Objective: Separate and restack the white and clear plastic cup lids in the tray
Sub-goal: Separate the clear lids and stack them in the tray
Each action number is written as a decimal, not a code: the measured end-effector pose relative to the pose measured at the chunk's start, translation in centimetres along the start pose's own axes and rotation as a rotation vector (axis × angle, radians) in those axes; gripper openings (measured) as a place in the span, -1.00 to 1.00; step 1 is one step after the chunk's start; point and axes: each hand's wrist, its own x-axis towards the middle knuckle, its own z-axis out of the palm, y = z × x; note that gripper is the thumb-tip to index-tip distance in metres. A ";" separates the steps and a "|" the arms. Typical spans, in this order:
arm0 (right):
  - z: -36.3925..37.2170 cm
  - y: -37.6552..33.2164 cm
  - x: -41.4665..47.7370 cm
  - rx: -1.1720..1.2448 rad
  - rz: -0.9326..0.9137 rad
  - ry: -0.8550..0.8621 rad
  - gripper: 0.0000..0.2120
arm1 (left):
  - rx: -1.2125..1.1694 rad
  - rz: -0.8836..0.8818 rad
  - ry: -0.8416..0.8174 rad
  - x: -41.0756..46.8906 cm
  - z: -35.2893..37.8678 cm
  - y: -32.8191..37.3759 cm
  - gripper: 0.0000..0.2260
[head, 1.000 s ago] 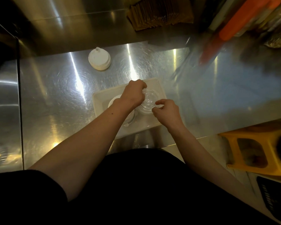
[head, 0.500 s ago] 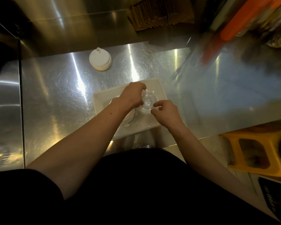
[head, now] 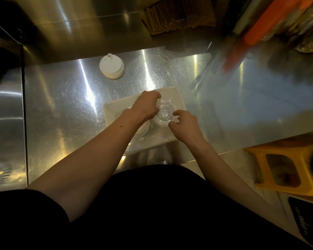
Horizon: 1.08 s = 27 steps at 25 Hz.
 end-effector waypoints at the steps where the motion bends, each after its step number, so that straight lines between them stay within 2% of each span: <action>1: -0.1 0.0 -0.1 -0.025 -0.018 0.009 -0.51 | -0.014 -0.004 0.003 0.0 0.0 0.0 -0.52; 6: -0.6 -0.4 -0.3 -0.122 -0.123 0.089 -0.57 | -0.032 0.034 0.043 -0.6 -0.6 0.2 -0.59; 9: -0.8 -0.7 -0.3 -0.065 -0.160 0.167 -0.63 | -0.036 0.076 0.100 -1.0 -0.9 0.4 -0.67; 17: -1.2 -2.9 1.4 0.111 -0.274 0.193 -0.63 | -0.217 0.077 0.413 -2.9 -2.8 -0.9 -0.82; 22: -1.0 -5.6 4.0 0.051 -0.375 0.171 -0.63 | -0.240 -0.012 0.563 -3.9 -4.4 -3.1 -0.77; 27: -0.1 -9.0 6.6 0.030 -0.450 0.138 -0.63 | -0.257 -0.178 0.579 -4.1 -6.3 -5.8 -0.65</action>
